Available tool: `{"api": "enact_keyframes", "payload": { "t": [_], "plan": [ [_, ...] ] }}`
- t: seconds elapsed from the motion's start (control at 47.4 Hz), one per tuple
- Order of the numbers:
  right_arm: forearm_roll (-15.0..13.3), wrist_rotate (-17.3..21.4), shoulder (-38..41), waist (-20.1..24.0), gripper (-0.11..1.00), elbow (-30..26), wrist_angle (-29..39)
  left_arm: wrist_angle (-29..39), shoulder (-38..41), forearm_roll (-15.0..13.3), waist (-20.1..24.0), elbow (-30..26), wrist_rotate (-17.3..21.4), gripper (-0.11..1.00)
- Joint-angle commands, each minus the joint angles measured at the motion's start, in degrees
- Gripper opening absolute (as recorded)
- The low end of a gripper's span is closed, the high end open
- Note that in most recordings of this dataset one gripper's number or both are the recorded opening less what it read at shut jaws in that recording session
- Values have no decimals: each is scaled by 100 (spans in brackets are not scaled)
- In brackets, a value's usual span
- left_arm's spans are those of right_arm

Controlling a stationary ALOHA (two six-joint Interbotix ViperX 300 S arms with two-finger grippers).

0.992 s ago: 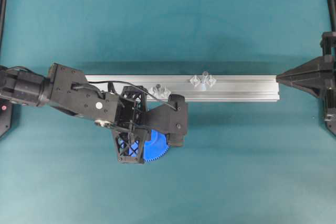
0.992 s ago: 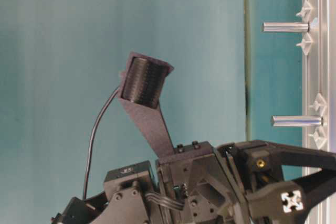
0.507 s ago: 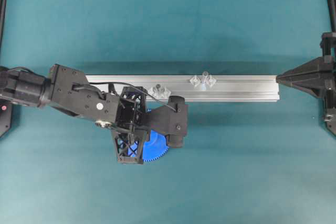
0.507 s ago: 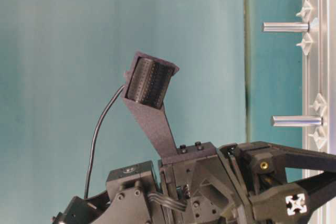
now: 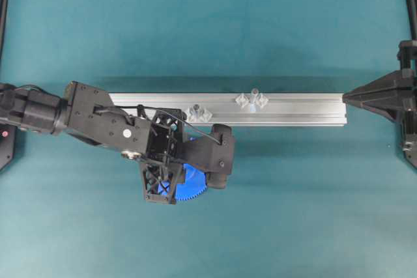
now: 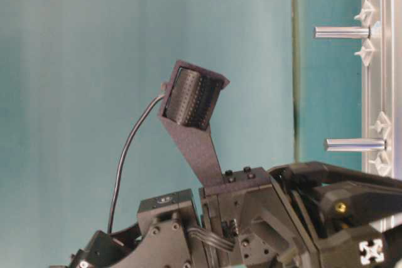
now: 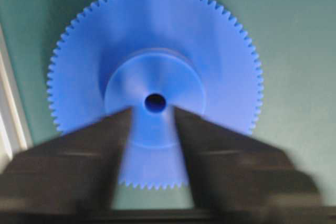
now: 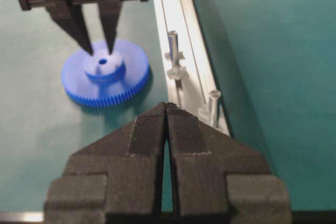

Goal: Find the location of the shaft and insert the large gear.
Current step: 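Close the left gripper on the gear hub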

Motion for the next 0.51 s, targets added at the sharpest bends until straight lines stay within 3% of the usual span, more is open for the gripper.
{"api": "enact_keyframes", "payload": {
  "t": [0.0, 0.084, 0.169, 0.485],
  "plan": [
    [0, 44, 35, -9, 1, -62, -26, -18, -88, 26, -35, -167, -44, 60],
    [0, 53, 26, -9, 1, -62, -26, -18, -53, 26, -26, -193, -132, 82],
    [0, 44, 35, -9, 1, -62, -18, -18, -35, 26, -35, -185, -193, 94],
    [0, 44, 35, -9, 1, -62, -26, -9, 88, 26, -26, -193, -229, 93]
  ]
}}
